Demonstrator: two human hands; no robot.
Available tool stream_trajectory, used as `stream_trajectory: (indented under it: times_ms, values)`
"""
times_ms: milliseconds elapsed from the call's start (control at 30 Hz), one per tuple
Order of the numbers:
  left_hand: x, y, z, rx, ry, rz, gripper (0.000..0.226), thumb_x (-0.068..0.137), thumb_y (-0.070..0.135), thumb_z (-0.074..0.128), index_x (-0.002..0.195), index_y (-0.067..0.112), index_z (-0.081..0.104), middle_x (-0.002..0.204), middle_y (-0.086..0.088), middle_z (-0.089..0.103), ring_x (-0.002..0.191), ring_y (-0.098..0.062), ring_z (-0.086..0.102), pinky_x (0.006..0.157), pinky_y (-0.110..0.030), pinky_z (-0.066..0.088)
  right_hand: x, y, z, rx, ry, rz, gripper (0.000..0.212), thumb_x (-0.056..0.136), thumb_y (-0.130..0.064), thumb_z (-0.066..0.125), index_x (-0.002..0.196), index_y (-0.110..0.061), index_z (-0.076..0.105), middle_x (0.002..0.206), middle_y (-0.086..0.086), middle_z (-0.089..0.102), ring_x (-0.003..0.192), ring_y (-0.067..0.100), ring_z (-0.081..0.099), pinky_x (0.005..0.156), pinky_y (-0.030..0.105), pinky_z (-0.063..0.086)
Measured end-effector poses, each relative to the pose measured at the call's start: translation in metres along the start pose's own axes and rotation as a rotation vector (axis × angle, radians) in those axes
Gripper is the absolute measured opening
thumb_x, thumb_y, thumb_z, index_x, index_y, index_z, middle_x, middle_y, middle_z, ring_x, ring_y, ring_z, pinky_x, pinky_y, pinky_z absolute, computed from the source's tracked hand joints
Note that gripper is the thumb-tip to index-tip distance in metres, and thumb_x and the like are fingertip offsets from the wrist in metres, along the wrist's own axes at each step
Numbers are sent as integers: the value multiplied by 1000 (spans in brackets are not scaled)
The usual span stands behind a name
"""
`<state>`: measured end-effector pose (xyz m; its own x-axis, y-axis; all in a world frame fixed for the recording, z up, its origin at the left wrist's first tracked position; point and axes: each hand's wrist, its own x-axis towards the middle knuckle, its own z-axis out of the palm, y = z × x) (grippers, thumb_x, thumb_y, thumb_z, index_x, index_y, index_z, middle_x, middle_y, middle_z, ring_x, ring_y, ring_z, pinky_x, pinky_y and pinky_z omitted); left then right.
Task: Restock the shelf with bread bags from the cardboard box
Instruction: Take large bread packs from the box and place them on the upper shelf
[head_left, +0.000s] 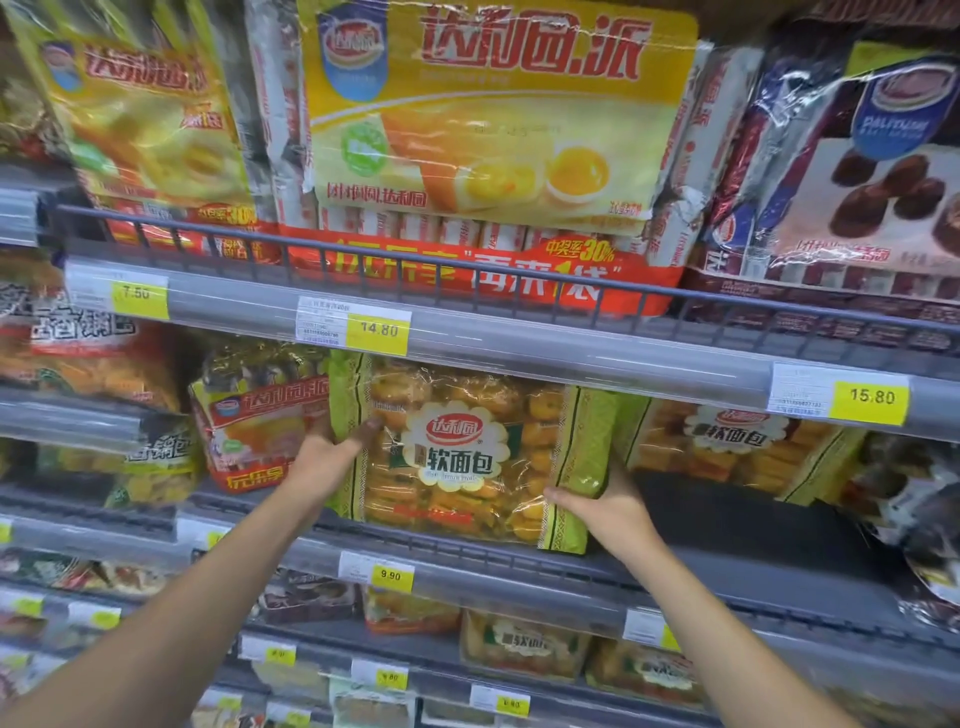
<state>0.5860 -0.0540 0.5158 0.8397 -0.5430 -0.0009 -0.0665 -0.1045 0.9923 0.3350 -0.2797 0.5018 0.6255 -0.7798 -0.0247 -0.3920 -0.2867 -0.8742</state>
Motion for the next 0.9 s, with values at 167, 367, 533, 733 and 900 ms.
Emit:
stream_trajectory:
  times_ms: [167, 367, 533, 733, 900]
  values:
    - [2, -3, -2, -40, 28, 24, 96, 77, 69, 65, 153, 18, 36, 150, -6, 51, 138, -32, 45, 117, -50, 28, 2, -4, 11, 44, 4, -52, 78, 71, -34, 89, 137, -24, 48, 118, -9, 63, 107, 11, 59, 99, 27, 45]
    - [-2, -2, -1, 11, 8, 14, 115, 70, 84, 63, 157, 20, 25, 157, -6, 43, 144, -32, 38, 120, -53, 23, 3, 3, 8, 28, -13, -68, 72, 72, -36, 88, 131, -32, 48, 113, -14, 63, 104, 8, 61, 97, 27, 47]
    - [-4, 4, 0, 91, -18, -19, 98, 84, 71, 57, 158, 17, 22, 157, -10, 41, 143, -34, 38, 118, -51, 27, -3, 3, 3, -15, -10, -69, 75, 69, -44, 87, 132, -34, 48, 118, -12, 64, 108, 10, 62, 97, 29, 49]
    - [-23, 8, -8, 227, -14, -26, 85, 92, 55, 62, 151, 1, 31, 124, 0, 55, 116, -25, 57, 99, -40, 48, -28, -4, -2, -93, 33, -65, 81, 74, -44, 85, 142, -26, 44, 125, -9, 60, 115, 13, 58, 94, 25, 43]
    - [-49, 5, -29, 257, -40, -43, 107, 87, 60, 66, 161, 11, 7, 168, -8, 14, 152, -31, 22, 120, -51, 28, -68, -11, -1, -194, 94, -21, 102, 76, -55, 79, 156, -20, 25, 158, 0, 34, 146, 23, 32, 116, 43, 33]
